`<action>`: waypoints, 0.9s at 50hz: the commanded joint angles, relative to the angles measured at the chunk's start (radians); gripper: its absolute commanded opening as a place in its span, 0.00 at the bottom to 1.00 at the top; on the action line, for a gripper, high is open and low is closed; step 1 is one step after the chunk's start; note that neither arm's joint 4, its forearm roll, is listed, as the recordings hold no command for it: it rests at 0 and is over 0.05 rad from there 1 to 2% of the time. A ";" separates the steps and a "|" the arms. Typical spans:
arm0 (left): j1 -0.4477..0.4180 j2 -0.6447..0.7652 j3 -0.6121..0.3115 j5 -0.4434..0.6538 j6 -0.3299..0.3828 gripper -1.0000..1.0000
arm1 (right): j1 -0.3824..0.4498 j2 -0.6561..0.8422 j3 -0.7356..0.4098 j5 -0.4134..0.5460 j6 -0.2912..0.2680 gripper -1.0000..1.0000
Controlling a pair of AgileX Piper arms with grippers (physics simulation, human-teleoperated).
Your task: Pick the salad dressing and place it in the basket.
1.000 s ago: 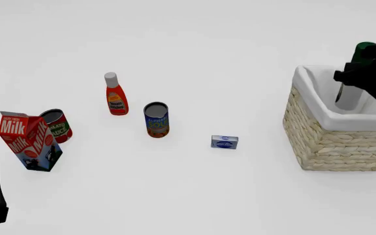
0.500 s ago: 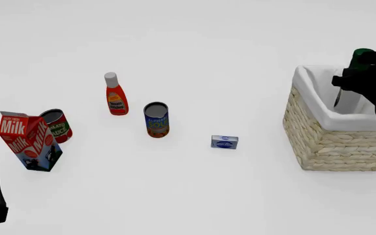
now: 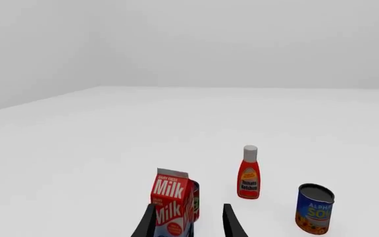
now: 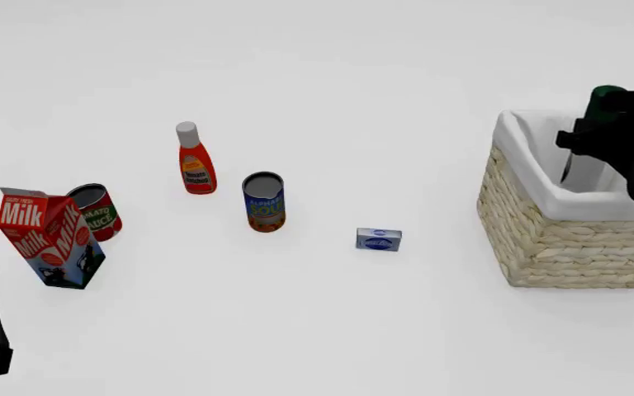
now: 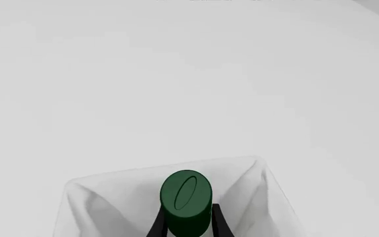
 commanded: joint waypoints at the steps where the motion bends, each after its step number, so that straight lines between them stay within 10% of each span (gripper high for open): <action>1: 0.001 0.000 0.000 -0.002 0.000 1.00 | 0.003 -0.012 -0.007 -0.003 0.005 0.00; 2: 0.001 0.000 0.000 -0.002 0.000 1.00 | 0.003 -0.012 -0.007 -0.003 0.005 0.00; 3: 0.000 0.000 0.000 -0.002 -0.002 1.00 | 0.004 -0.017 -0.005 -0.005 0.001 1.00; 45: -0.002 0.000 0.000 0.005 0.006 1.00 | 0.040 -0.175 0.075 -0.016 -0.005 1.00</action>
